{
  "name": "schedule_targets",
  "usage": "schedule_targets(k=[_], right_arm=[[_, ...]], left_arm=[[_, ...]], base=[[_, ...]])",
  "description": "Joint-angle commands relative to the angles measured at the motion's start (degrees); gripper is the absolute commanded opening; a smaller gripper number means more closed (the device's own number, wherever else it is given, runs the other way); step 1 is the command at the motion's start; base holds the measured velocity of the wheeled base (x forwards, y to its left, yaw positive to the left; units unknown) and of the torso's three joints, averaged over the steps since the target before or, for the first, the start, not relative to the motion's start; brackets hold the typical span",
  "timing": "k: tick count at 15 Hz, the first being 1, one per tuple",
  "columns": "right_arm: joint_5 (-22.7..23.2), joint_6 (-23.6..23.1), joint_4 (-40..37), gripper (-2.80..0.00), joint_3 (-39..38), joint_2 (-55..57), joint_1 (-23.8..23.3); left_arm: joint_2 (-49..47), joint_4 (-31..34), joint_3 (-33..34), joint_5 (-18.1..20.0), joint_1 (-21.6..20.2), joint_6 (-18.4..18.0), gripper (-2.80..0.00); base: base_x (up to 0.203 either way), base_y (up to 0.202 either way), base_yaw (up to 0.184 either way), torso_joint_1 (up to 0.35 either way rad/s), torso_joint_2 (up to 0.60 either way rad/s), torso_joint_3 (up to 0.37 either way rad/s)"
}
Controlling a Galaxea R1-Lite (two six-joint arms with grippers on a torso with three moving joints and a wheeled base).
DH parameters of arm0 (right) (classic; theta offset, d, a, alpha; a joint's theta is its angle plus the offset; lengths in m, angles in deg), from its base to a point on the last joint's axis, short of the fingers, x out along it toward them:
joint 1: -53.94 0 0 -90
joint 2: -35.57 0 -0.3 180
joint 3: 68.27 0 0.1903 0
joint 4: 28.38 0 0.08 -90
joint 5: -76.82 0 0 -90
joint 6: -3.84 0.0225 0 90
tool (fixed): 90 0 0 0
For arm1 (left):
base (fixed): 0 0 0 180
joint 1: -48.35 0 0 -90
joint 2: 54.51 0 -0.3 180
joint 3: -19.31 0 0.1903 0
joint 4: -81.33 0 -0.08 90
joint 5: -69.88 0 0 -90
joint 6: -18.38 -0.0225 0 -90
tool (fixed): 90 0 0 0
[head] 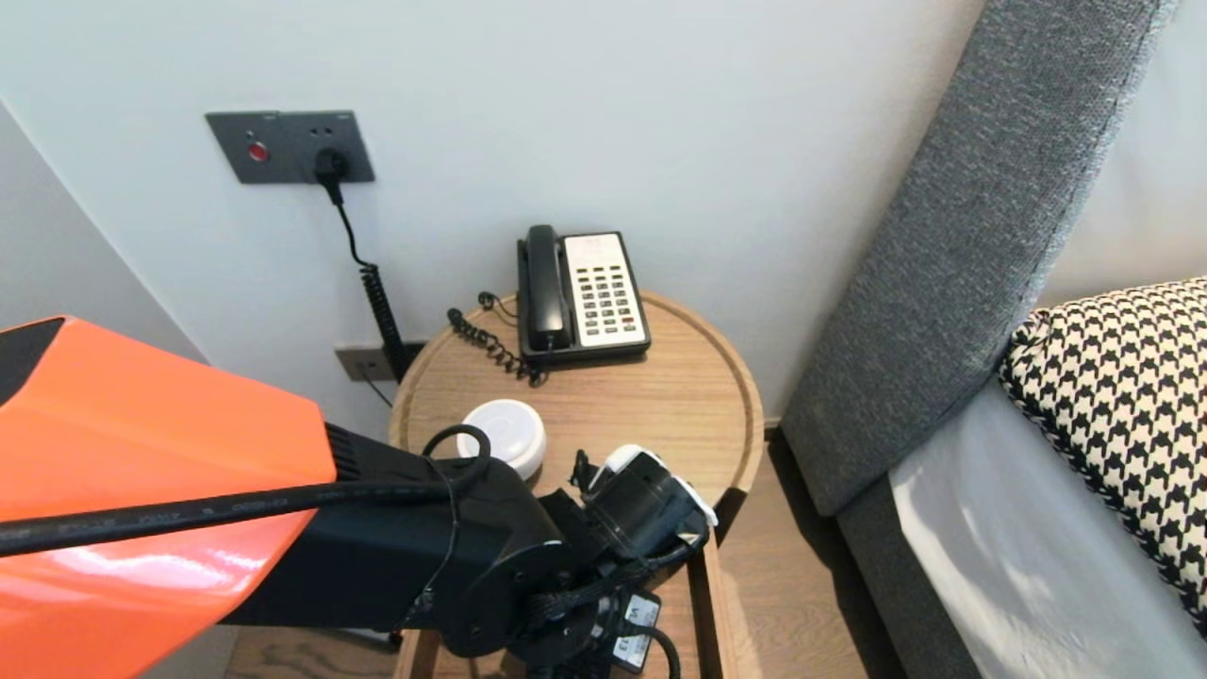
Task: Take the remote control out of the drawer one by one and place them on the table
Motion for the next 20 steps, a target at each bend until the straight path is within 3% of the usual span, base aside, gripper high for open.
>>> schedule_targets(k=[1, 5, 11, 16, 20], right_arm=[[0.00, 0.07, 0.03, -2.80, -1.49, 0.08, 0.02], [0.00, 0.07, 0.03, -2.80, -1.49, 0.08, 0.02], [-0.08, -0.02, 0.03, -2.80, -1.49, 0.08, 0.02], [0.00, 0.07, 0.03, -2.80, -1.49, 0.08, 0.02], [0.00, -0.02, 0.03, -2.80, -1.49, 0.08, 0.02]], left_arm=[[-1.23, -1.37, 0.13, -0.23, -0.63, -2.65, -2.80], [-1.63, -1.55, 0.96, 3.43, -0.88, -8.09, -2.80], [-1.11, -1.55, 0.92, 5.21, -1.34, -14.91, -2.80], [-0.61, -1.46, 0.92, 5.56, -1.25, -16.98, -2.80], [0.79, -1.28, 1.01, 8.64, -0.98, -19.96, -2.80]], base=[[0.000, 0.000, 0.000, 0.000, 0.00, 0.000], [0.000, 0.000, 0.000, 0.000, 0.00, 0.000], [0.000, 0.000, 0.000, 0.000, 0.00, 0.000], [0.000, 0.000, 0.000, 0.000, 0.00, 0.000], [0.000, 0.000, 0.000, 0.000, 0.00, 0.000]])
